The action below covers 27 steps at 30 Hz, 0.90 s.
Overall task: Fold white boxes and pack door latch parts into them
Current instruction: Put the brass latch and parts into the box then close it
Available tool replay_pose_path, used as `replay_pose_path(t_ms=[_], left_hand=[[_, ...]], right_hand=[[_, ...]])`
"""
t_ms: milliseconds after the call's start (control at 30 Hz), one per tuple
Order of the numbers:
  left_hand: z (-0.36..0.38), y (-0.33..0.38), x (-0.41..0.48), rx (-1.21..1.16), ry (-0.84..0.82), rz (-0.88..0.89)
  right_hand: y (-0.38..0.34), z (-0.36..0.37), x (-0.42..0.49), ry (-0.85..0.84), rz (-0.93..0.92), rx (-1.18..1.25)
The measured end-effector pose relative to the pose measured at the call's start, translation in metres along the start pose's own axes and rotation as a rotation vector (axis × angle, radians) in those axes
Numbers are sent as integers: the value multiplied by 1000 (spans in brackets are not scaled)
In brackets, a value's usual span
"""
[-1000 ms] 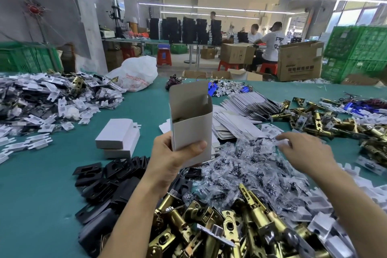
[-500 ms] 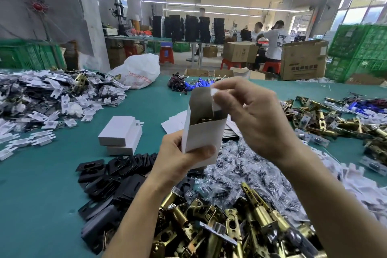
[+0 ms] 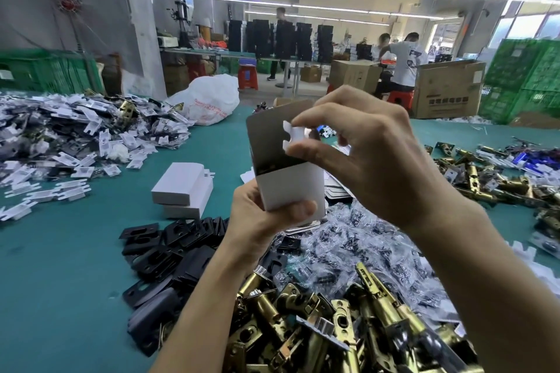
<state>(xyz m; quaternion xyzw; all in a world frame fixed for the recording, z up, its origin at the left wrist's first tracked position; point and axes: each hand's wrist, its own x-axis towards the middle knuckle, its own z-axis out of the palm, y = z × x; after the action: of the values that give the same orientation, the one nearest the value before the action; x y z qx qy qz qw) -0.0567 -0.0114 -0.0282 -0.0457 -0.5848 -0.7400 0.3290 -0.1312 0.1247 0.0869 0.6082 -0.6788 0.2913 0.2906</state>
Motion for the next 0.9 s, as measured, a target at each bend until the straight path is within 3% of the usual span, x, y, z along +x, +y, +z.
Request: replay_pose_path(t_ms=[133,333,633,900], left_hand=[[-2,-1,0,28,37,-55],[2,-1,-1,109,24,-90],[3,0,-1,116,28,-124],[6,0,-1,163,27,-138]], right_hand=[[6,0,-1,-112,-27,-67],[20,2,-4,-231,73,42],[32,-4,-9,-150,-40,0],[39,1,-13,-202,33,12]])
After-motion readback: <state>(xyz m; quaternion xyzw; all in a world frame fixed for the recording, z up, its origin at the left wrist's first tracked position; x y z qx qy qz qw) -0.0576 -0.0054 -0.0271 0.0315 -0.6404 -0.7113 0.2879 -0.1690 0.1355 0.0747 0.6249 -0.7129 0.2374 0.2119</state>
